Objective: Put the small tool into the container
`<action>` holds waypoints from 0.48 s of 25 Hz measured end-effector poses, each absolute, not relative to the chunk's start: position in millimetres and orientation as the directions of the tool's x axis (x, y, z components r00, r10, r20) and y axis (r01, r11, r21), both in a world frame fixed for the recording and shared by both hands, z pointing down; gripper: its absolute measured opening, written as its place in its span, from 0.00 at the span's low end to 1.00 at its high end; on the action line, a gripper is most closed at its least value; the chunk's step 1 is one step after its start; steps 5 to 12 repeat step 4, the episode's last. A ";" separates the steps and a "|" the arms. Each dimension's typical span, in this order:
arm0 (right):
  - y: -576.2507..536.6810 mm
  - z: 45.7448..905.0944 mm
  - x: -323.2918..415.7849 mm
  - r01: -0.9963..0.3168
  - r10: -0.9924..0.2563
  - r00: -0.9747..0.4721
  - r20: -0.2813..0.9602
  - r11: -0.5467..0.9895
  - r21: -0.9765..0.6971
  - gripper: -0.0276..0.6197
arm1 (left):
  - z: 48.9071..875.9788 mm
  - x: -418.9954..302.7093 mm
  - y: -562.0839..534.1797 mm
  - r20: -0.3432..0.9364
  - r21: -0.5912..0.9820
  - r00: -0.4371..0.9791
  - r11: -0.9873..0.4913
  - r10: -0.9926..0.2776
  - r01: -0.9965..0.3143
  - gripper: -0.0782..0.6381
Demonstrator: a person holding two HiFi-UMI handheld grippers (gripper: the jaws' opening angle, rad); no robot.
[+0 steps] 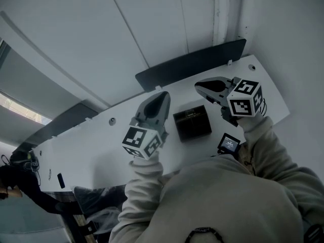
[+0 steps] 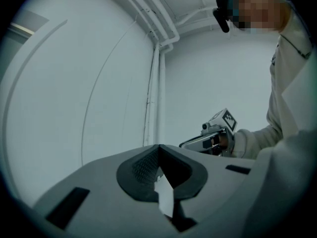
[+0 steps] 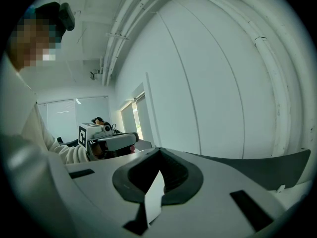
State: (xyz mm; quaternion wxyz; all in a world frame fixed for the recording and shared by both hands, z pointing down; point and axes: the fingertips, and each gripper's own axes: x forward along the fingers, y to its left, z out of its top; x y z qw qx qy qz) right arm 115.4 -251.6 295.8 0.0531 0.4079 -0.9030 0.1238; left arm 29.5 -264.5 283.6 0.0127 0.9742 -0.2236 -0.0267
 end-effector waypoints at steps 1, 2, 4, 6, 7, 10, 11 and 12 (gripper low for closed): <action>-252.1 295.8 116.1 -0.750 -0.723 -0.661 0.199 0.637 -0.178 0.07 | 284.9 29.9 -265.0 -0.044 0.038 0.899 -0.900 -0.436 -0.435 0.10; -252.6 295.5 116.8 -0.750 -0.723 -0.661 0.200 0.637 -0.176 0.07 | 286.1 30.5 -265.2 -0.043 0.040 0.900 -0.900 -0.435 -0.433 0.10; -253.6 294.7 118.4 -0.752 -0.725 -0.659 0.200 0.636 -0.172 0.07 | 288.3 32.1 -264.9 -0.039 0.042 0.902 -0.902 -0.431 -0.429 0.10; -253.6 294.7 118.4 -0.752 -0.725 -0.659 0.200 0.636 -0.172 0.07 | 288.3 32.1 -264.9 -0.039 0.042 0.902 -0.902 -0.431 -0.429 0.10; -253.6 294.7 118.4 -0.752 -0.725 -0.659 0.200 0.636 -0.172 0.07 | 288.3 32.1 -264.9 -0.039 0.042 0.902 -0.902 -0.431 -0.429 0.10; -253.6 294.7 118.4 -0.752 -0.725 -0.659 0.200 0.636 -0.172 0.07 | 288.3 32.1 -264.9 -0.039 0.042 0.902 -0.902 -0.431 -0.429 0.10; -253.6 294.7 118.4 -0.752 -0.725 -0.659 0.200 0.636 -0.172 0.07 | 288.3 32.1 -264.9 -0.039 0.042 0.902 -0.902 -0.431 -0.429 0.10; -253.6 294.7 118.4 -0.752 -0.725 -0.659 0.200 0.636 -0.172 0.07 | 288.3 32.1 -264.9 -0.039 0.042 0.902 -0.902 -0.431 -0.429 0.10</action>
